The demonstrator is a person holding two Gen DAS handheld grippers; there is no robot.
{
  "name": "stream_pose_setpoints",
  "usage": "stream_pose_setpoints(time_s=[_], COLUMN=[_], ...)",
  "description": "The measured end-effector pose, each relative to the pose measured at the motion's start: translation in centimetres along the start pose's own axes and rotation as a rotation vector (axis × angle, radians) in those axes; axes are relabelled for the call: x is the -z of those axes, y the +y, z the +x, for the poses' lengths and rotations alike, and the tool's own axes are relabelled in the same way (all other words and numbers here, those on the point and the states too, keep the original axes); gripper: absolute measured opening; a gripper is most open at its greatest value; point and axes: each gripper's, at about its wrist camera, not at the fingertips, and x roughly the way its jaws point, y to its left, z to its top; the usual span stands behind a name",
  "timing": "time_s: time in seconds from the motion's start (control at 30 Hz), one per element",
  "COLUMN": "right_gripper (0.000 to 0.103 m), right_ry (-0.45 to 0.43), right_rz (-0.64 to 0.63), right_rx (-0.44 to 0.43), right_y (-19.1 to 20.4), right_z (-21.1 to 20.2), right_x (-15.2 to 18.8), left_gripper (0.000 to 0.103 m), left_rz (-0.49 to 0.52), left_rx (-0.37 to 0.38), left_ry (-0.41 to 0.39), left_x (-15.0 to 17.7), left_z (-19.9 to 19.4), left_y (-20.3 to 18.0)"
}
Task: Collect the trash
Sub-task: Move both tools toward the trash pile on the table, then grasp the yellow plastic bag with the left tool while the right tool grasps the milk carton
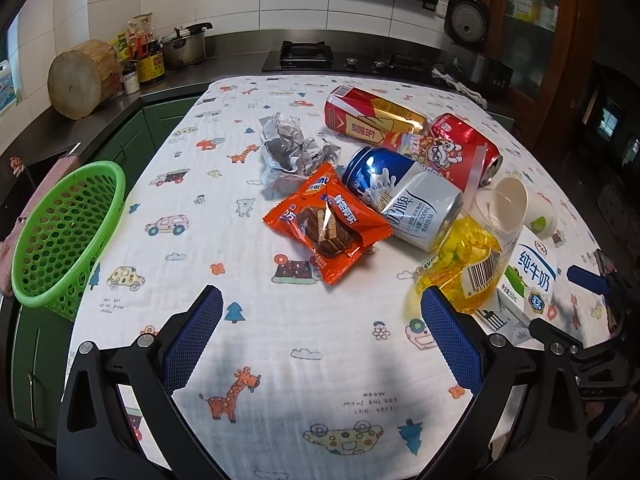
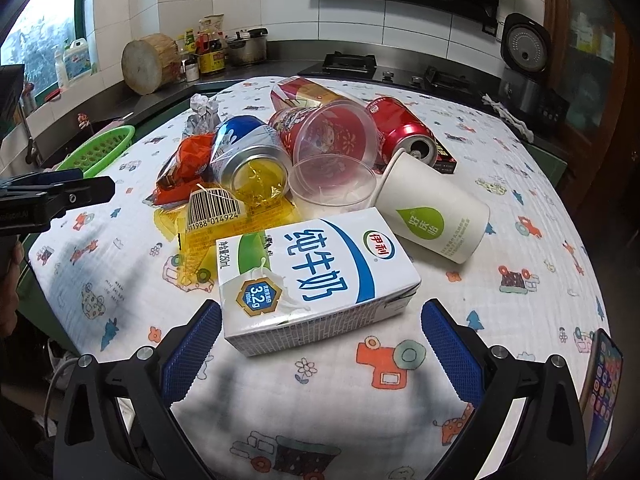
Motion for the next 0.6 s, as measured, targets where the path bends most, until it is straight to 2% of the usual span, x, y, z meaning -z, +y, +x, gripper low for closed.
stream_pose_setpoints(time_s=[0.4,0.6], right_gripper=[0.097,0.097], right_ry=[0.015,0.024], right_rz=[0.031,0.064], right_rx=[0.053,0.128], right_y=[-1.1,-2.3], right_z=[-0.4,-1.3], right_x=[0.9,1.6], left_gripper=[0.098,0.098], left_rz=[0.005,0.013], left_rx=[0.018,0.034], left_ry=[0.007,0.012], left_x=[-0.1,0.0], left_z=[0.5,0.6], left_y=[-0.3,-0.7])
